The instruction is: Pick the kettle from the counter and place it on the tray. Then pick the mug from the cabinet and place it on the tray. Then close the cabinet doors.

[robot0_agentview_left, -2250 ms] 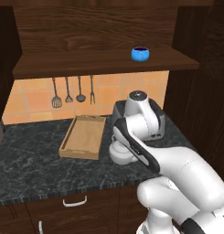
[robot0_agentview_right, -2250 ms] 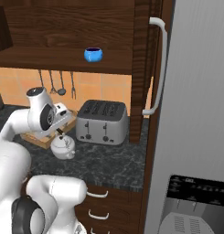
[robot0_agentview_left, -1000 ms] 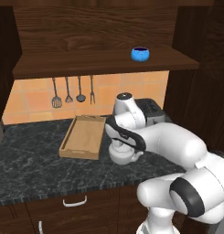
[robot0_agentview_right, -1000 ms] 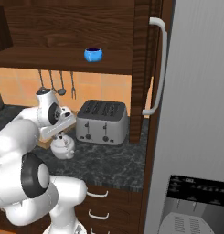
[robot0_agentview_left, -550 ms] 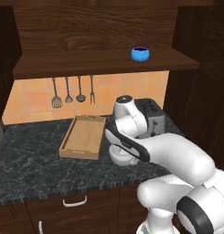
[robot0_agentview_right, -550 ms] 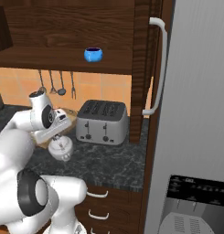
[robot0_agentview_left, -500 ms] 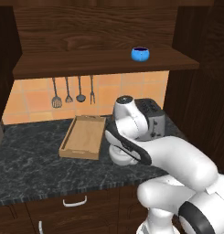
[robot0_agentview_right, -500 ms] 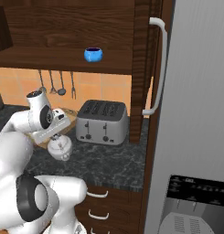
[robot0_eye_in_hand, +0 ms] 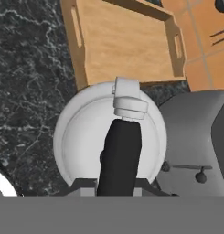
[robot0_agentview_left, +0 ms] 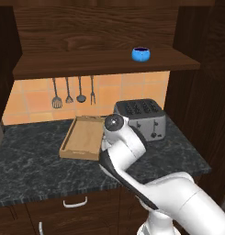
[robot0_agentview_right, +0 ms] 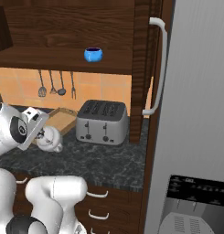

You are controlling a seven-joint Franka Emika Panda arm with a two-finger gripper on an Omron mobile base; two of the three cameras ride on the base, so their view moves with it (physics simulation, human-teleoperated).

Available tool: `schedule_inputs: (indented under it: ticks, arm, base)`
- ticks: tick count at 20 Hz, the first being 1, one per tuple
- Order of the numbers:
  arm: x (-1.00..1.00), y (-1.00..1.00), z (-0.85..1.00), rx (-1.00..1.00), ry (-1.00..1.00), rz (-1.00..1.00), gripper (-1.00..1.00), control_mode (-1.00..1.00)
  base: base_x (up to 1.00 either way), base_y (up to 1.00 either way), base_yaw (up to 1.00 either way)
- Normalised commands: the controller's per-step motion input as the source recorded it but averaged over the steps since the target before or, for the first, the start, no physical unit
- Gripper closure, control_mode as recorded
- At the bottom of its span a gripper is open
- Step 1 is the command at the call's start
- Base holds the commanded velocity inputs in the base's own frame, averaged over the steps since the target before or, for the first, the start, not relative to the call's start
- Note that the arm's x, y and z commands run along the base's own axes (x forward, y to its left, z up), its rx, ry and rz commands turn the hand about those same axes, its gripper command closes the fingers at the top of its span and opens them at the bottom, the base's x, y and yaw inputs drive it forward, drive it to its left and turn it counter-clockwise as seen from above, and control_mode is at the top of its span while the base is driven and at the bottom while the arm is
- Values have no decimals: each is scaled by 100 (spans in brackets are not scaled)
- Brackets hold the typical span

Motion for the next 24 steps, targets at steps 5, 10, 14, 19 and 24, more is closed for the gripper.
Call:
schedule_inputs:
  ticks: [5, 10, 14, 19, 24]
  arm:
    - [14, 46, 39, -20, -3, 18, 100, -100]
    - [40, 24, 26, -18, 0, 17, 100, -100]
    - [51, 18, 9, -18, 0, 16, 100, -100]
    - [59, 11, 1, -14, 0, 15, 100, -100]
    - [56, 16, -1, -5, 0, 8, 100, -100]
  base:
    - [0, 0, 0]
    - [0, 0, 0]
    - [0, 0, 0]
    - [0, 0, 0]
    - [0, 0, 0]
